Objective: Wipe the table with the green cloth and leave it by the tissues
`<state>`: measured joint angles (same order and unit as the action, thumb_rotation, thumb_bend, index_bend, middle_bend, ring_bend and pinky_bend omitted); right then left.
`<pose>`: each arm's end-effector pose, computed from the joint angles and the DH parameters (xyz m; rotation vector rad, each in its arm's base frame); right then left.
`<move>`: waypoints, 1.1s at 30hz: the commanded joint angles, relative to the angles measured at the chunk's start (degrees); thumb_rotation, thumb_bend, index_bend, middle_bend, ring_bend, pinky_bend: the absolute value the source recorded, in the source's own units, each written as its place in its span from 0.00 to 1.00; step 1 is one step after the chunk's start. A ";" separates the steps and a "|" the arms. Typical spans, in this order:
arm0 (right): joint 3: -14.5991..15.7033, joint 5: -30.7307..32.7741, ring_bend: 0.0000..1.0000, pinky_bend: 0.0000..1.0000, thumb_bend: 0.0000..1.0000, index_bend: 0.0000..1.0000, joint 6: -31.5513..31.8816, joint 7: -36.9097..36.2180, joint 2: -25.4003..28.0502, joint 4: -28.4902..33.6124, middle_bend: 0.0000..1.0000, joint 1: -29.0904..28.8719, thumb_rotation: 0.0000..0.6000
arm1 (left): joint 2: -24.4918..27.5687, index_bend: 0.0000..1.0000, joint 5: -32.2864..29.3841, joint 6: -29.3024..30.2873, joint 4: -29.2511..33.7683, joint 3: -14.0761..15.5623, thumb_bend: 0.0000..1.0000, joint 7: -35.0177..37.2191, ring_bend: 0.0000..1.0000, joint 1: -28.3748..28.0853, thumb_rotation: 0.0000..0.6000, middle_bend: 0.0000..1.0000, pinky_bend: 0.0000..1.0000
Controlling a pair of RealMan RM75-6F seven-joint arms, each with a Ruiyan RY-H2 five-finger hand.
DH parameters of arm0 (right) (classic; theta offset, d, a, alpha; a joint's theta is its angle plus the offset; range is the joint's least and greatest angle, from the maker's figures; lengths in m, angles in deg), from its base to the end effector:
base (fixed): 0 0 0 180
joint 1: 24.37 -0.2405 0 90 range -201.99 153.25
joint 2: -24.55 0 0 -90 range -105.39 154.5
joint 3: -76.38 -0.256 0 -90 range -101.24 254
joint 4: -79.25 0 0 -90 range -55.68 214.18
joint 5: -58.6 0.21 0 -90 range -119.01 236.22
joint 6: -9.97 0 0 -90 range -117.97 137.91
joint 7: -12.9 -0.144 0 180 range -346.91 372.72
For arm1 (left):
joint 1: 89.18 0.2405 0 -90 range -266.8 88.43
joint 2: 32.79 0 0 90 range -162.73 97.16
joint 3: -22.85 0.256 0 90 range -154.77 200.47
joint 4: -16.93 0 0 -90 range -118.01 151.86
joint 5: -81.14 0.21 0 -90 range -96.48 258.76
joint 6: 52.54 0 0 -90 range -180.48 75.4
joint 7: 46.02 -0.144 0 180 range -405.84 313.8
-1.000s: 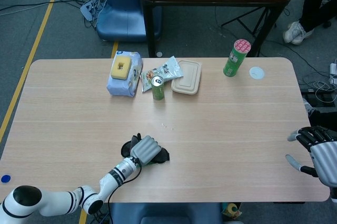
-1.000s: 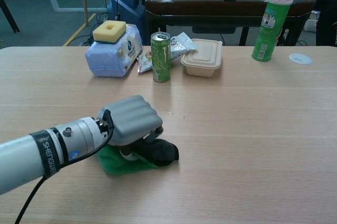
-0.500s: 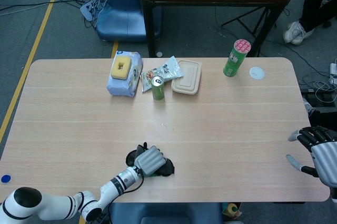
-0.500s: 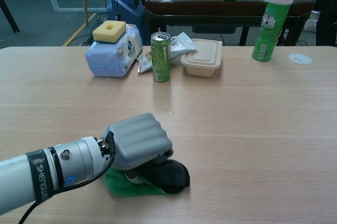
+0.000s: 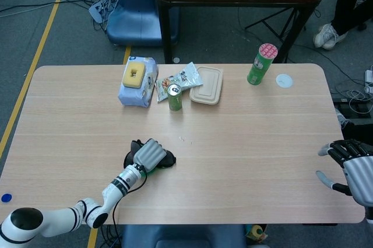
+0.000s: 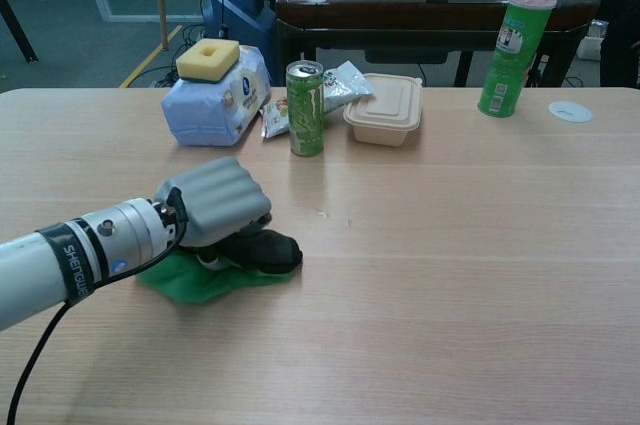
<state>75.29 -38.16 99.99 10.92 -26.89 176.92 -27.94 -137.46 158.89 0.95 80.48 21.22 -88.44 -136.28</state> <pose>-0.2820 -0.1648 0.2134 1.5363 -0.7346 0.9478 -0.1385 0.3257 -0.1056 -2.1856 -0.1444 -0.6225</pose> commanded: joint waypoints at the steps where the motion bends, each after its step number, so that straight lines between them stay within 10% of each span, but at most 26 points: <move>1: -0.03 0.01 0.28 0.25 0.30 0.43 -0.09 0.07 -0.02 0.06 0.39 -0.07 1.00 | 0.70 0.62 0.38 -0.02 2.13 0.39 0.19 0.38 0.60 0.43 1.00 0.63 0.69; 15: 0.01 0.11 0.28 0.25 0.30 0.43 0.11 0.32 0.05 0.34 0.39 0.12 1.00 | 2.23 0.62 3.61 -1.05 13.85 3.73 0.19 -0.88 0.60 1.06 1.00 0.63 0.68; 33: -0.08 -0.12 0.28 0.25 0.30 0.43 0.10 -0.42 -0.35 -0.33 0.39 -0.09 1.00 | 8.94 0.62 -4.18 3.73 12.00 -8.00 0.19 3.01 0.60 1.04 1.00 0.63 0.67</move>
<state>75.21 -38.29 100.09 10.50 -27.24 176.58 -28.03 -128.86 155.23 4.39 92.97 13.74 -85.92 -135.26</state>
